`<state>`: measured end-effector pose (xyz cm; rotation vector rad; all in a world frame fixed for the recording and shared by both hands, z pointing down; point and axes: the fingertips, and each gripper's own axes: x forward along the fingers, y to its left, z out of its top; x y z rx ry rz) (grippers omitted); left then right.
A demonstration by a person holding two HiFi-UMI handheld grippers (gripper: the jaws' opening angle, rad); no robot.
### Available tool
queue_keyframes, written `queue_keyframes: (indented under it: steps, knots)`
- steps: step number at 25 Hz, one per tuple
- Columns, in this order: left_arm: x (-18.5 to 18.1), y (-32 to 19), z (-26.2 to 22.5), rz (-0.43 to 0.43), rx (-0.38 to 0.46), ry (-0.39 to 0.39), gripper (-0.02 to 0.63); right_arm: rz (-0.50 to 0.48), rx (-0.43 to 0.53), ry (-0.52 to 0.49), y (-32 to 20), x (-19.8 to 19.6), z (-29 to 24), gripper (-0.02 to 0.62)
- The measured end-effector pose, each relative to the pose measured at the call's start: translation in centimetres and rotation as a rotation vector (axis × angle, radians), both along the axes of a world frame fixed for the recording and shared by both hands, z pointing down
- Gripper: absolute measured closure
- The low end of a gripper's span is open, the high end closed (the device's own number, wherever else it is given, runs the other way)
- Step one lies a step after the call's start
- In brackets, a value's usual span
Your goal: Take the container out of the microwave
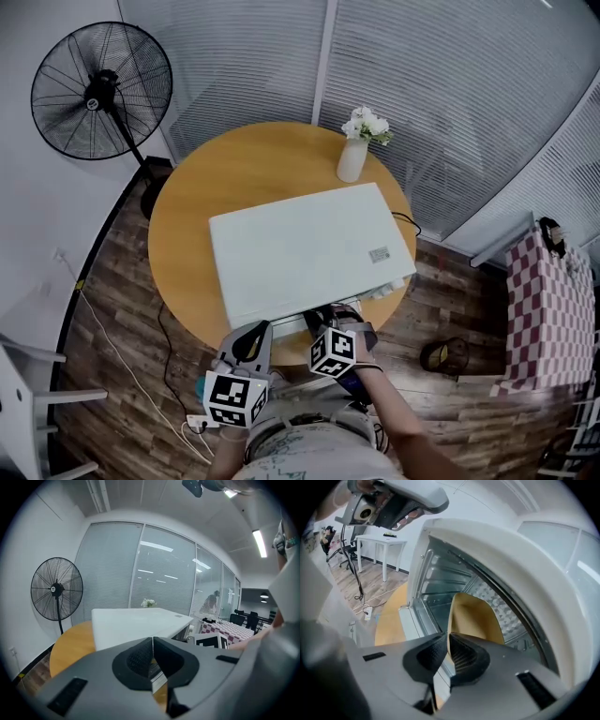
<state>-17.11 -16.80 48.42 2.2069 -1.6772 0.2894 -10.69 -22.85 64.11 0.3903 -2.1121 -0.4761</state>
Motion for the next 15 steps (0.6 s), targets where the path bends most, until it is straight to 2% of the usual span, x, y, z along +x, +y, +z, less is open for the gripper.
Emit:
queue_keyframes:
  steps: [15]
  knots:
    - [0.9,2.3,0.4,0.058,-0.002,-0.004,0.591,0.015,-0.032,-0.021,3.7,0.5,-1.0,0.586]
